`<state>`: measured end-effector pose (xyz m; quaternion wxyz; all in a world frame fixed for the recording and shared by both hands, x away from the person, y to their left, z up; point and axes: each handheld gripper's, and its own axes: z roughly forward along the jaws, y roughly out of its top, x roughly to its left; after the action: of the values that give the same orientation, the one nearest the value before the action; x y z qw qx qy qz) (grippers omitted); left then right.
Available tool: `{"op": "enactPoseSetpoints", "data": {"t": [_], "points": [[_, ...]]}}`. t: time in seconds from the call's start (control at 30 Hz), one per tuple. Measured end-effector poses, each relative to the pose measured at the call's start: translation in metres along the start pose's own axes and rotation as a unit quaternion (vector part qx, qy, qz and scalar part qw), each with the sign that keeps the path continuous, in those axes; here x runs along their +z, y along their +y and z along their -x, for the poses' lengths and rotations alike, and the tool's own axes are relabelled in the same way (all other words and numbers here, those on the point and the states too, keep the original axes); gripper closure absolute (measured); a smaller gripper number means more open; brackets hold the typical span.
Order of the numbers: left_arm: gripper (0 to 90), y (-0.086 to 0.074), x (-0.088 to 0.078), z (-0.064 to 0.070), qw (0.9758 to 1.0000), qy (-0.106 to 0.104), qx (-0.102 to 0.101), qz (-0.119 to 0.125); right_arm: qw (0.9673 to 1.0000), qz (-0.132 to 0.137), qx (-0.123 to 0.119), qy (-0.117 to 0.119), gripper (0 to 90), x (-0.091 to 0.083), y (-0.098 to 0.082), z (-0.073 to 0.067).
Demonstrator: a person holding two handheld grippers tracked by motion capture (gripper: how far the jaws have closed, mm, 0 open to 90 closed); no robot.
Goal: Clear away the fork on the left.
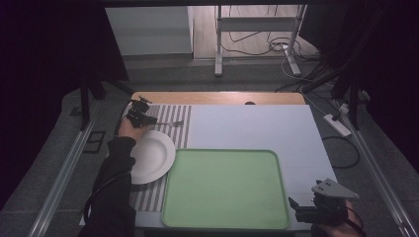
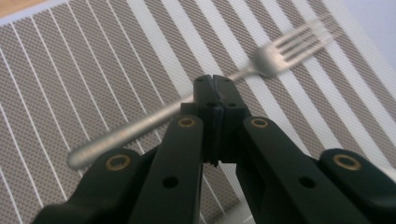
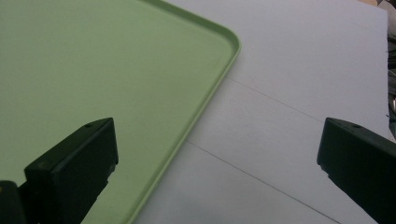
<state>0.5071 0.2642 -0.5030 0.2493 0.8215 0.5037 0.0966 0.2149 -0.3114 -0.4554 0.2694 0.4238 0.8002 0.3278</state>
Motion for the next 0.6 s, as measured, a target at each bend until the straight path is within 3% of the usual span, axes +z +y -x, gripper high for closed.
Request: {"op": "enactPoseSetpoints", "data": {"t": [0.17, 0.4, 0.5, 0.6], "points": [[89.1, 0.012, 0.014, -0.002, 0.9993, 0.025, 0.005, -0.027, 1.0, 0.001, 0.005, 0.0, 0.0, 0.0, 0.0, 0.001], [89.1, 0.015, 0.024, -0.012, 0.9969, 0.055, -0.008, -0.057, 1.0, 0.004, 0.005, 0.0, 0.0, -0.001, -0.001, 0.001], [89.1, 0.01, 0.022, -0.017, 0.9976, 0.041, -0.022, -0.051, 1.0, 0.005, 0.006, 0.0, 0.0, -0.001, -0.001, 0.001], [89.2, 0.005, 0.018, -0.016, 0.9973, 0.037, -0.018, -0.061, 1.0, 0.004, 0.006, -0.001, 0.0, -0.001, -0.001, 0.001]]}}
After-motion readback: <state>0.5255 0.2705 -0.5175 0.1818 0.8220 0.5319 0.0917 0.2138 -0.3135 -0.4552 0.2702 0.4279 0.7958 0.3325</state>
